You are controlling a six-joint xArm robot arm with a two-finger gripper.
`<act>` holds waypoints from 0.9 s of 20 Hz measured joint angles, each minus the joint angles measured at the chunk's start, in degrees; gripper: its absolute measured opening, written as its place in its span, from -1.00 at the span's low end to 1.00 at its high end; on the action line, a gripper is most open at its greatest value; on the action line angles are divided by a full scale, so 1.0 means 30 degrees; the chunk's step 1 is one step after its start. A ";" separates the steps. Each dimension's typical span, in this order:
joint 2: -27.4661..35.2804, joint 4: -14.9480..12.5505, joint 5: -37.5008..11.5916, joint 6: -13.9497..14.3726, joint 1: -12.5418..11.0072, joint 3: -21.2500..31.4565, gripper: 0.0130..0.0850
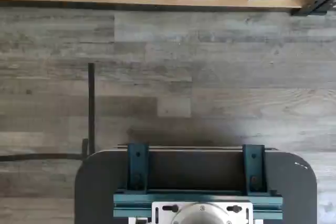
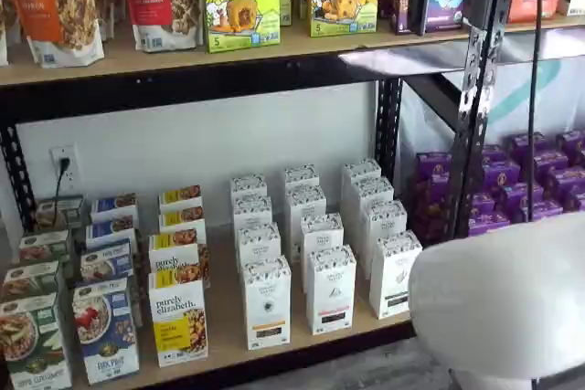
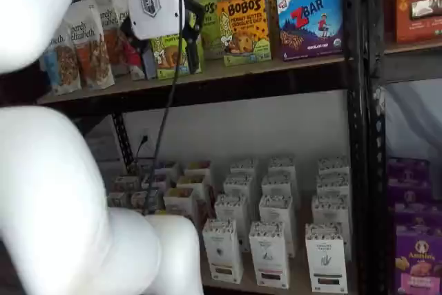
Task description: Pick up the white box with a yellow strip in the middle, on the bottom shelf, the fourth box from the left
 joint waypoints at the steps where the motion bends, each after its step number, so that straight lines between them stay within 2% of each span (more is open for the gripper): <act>1: 0.0148 0.0338 0.0264 -0.0131 -0.0299 -0.0125 1.00; 3: 0.0428 0.0963 0.0733 -0.0375 -0.0858 -0.0331 1.00; 8: 0.0490 0.0853 0.0444 -0.0312 -0.0684 -0.0148 1.00; 14: 0.0312 0.0591 -0.1086 0.0090 -0.0090 0.1089 1.00; 18: 0.0102 0.0016 -0.2786 0.0964 0.1056 0.2396 1.00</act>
